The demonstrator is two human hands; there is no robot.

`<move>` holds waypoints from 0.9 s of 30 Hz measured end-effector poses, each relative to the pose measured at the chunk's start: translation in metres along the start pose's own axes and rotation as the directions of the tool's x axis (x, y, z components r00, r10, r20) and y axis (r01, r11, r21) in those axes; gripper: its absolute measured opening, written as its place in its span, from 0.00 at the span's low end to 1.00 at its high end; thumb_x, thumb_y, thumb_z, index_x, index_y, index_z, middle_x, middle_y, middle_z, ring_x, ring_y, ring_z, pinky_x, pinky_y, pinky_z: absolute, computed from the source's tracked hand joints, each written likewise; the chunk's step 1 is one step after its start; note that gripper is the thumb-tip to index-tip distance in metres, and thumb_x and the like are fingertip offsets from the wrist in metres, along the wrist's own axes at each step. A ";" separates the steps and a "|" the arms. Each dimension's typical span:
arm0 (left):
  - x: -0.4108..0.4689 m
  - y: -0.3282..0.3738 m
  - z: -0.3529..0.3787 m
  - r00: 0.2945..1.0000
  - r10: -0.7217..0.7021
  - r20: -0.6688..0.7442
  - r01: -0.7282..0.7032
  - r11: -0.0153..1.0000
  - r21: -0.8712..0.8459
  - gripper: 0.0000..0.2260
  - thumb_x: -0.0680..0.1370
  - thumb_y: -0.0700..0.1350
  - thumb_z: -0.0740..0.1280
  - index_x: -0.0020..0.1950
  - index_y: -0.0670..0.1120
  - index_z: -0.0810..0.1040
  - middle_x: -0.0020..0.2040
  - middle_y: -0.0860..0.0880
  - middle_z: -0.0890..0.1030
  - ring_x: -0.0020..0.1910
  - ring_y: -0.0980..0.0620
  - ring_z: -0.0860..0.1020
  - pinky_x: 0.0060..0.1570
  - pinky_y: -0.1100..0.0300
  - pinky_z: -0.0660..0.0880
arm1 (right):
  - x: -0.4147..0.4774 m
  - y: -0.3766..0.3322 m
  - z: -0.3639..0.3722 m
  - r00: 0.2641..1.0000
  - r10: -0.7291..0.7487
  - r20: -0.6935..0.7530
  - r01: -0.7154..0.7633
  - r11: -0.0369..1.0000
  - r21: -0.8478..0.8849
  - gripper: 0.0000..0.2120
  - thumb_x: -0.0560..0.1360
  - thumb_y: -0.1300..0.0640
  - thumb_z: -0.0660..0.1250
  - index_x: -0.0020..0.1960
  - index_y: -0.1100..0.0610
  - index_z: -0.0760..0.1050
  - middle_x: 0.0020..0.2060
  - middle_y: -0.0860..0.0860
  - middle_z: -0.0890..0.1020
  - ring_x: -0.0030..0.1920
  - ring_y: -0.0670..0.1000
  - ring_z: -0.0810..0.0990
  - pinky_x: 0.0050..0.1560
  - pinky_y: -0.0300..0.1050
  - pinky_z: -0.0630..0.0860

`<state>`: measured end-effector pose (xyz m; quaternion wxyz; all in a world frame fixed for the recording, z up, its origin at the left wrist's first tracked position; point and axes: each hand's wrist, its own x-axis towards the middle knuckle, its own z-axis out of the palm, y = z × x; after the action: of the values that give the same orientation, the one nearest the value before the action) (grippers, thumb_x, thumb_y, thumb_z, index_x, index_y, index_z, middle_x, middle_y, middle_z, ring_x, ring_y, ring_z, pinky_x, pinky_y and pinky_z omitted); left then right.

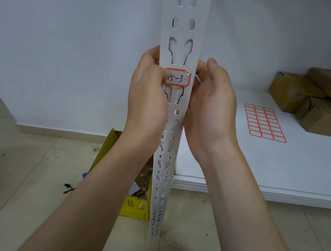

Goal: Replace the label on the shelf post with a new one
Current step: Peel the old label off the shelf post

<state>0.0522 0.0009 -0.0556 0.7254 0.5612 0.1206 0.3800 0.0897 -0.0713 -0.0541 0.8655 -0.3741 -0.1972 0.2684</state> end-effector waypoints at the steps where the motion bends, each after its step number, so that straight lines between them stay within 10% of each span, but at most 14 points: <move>1: 0.000 0.001 0.000 1.000 -0.011 -0.002 0.011 1.000 -0.009 0.21 0.80 0.34 0.54 0.68 0.43 0.78 0.56 0.45 0.87 0.54 0.46 0.87 0.53 0.52 0.84 | 0.000 0.000 0.000 1.000 -0.003 0.000 0.003 1.000 -0.009 0.26 0.89 0.49 0.49 0.49 0.57 0.83 0.42 0.55 0.87 0.41 0.50 0.86 0.43 0.41 0.83; 27: 0.007 -0.005 0.000 1.000 -0.019 -0.003 0.018 0.994 -0.112 0.24 0.71 0.40 0.59 0.65 0.36 0.79 0.56 0.37 0.86 0.56 0.37 0.85 0.61 0.40 0.82 | 0.001 0.002 -0.002 1.000 -0.003 0.001 0.003 1.000 -0.019 0.25 0.89 0.48 0.50 0.51 0.59 0.83 0.46 0.57 0.87 0.43 0.52 0.87 0.46 0.43 0.84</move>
<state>0.0589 0.0049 -0.0583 0.7589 0.5179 0.1056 0.3805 0.0913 -0.0706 -0.0563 0.8622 -0.3819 -0.2008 0.2654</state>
